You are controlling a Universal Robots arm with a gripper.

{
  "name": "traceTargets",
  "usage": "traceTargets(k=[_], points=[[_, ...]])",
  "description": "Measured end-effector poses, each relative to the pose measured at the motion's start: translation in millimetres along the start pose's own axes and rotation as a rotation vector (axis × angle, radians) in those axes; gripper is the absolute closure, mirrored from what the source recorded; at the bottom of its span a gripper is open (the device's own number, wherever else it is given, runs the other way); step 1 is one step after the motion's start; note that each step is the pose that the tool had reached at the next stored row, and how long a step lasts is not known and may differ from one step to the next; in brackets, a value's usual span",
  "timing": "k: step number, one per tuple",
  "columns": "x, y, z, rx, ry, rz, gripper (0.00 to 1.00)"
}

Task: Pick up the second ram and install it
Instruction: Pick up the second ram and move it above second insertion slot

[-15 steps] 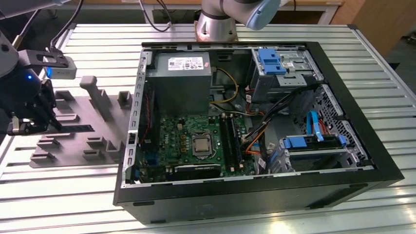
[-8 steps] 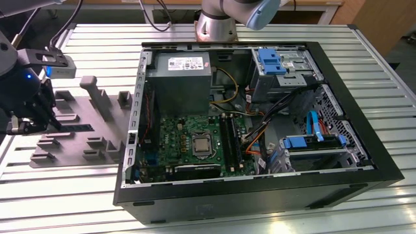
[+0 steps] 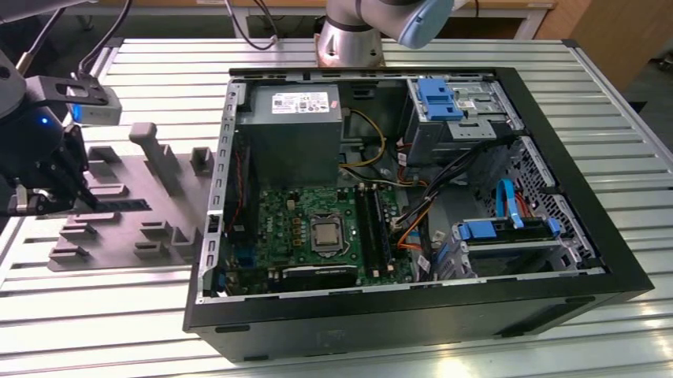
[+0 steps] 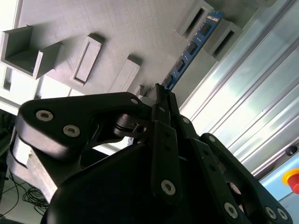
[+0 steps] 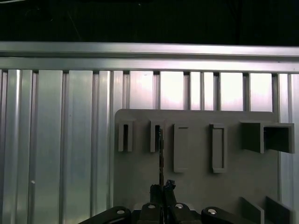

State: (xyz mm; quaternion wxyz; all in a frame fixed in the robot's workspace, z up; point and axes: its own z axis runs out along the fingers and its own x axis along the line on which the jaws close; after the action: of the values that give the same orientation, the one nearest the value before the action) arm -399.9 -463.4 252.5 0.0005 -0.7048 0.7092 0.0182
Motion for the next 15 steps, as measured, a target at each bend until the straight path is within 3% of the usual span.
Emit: traceTargets(k=[15], points=[[-0.2, 0.2, -8.7, 0.0, 0.0, 0.0, 0.86]])
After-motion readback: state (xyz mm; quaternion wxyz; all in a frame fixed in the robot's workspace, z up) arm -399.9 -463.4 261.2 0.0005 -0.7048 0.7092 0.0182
